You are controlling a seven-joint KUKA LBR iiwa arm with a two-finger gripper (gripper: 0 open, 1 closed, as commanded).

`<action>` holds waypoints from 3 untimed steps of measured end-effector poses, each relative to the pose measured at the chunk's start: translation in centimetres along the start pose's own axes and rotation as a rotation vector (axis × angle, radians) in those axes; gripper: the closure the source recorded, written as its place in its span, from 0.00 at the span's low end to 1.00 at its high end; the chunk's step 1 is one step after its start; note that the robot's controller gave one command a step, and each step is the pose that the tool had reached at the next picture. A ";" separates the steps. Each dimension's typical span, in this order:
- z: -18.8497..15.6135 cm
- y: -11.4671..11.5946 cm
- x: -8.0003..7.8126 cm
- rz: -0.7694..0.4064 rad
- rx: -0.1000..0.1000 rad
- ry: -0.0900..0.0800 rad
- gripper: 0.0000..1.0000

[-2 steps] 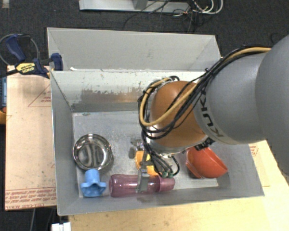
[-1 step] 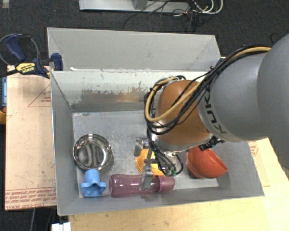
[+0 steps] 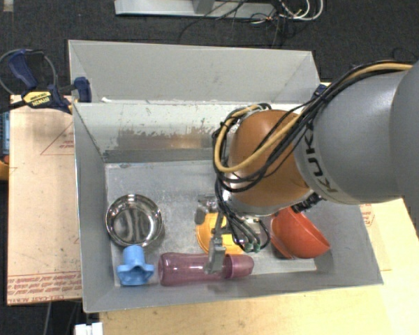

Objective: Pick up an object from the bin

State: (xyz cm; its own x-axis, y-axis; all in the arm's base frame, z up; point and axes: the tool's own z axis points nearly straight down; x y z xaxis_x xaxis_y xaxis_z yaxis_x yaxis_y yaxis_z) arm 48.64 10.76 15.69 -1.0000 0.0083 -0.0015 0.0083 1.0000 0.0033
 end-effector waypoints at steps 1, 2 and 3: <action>1.6 -3.8 0.3 0.112 0.001 0.005 0.00; 3.2 0.0 -0.4 0.047 -0.002 0.000 0.00; 4.0 -2.5 -0.5 0.061 -0.003 0.001 0.00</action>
Offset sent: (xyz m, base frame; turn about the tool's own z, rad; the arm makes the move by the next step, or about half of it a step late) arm 0.0041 -0.0010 -0.0313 0.0495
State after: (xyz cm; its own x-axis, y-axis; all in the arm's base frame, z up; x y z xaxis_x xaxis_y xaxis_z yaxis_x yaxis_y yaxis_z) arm 49.15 8.31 11.64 -0.9976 0.0695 -0.0006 0.0695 0.9976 0.0066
